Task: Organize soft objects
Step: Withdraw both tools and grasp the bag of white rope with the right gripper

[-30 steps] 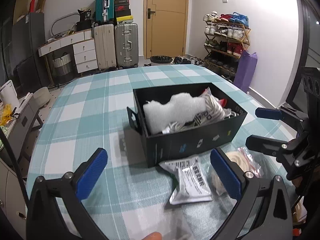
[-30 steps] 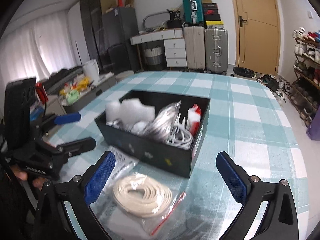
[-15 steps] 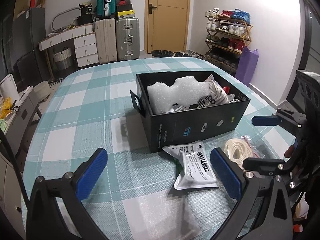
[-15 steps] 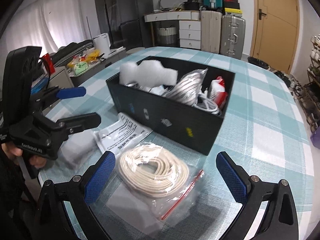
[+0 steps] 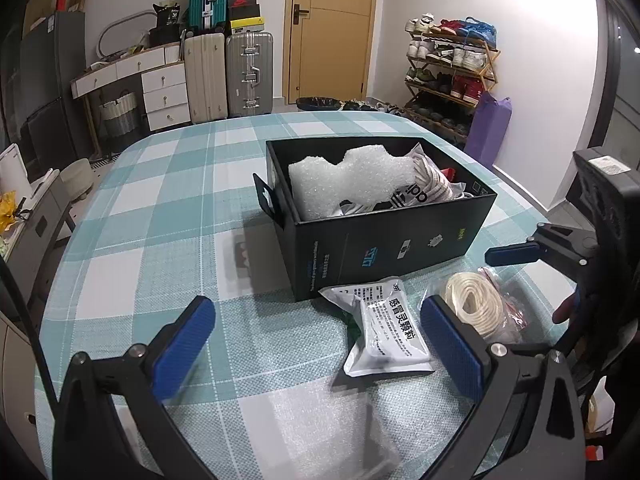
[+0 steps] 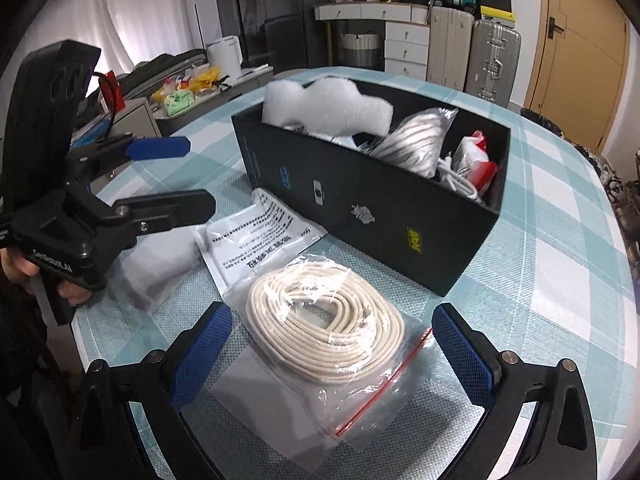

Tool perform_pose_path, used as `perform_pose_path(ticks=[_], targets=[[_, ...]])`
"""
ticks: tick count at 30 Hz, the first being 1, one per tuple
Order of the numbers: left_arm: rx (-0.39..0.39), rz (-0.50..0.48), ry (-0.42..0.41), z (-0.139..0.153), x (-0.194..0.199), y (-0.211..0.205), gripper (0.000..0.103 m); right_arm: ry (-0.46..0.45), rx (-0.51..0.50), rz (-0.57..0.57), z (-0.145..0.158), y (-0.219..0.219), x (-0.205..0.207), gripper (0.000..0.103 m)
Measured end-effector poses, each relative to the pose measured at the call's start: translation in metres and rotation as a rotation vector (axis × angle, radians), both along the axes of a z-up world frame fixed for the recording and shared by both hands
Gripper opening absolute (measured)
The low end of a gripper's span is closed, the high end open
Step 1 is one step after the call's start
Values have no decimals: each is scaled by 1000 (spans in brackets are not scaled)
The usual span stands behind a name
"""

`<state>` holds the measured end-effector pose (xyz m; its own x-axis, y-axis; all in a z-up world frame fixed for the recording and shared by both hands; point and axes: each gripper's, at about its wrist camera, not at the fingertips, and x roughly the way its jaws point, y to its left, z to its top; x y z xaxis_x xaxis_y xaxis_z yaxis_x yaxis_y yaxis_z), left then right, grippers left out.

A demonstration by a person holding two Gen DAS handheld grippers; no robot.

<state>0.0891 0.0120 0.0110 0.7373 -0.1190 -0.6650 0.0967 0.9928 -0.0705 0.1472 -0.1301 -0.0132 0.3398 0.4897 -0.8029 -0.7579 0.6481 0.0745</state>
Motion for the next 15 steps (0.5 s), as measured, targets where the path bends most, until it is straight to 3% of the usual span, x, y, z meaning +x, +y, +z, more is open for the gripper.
perform_pose_path(ticks=[5, 7, 15], targets=[[-7, -11, 4, -1, 0, 0, 103, 10, -18, 16, -6, 6, 4, 100], [-4, -12, 1, -1, -1, -1, 103, 21, -22, 28, -8, 8, 5, 92], [-10, -12, 7, -1, -1, 0, 103, 27, -44, 49, -12, 18, 10, 83]])
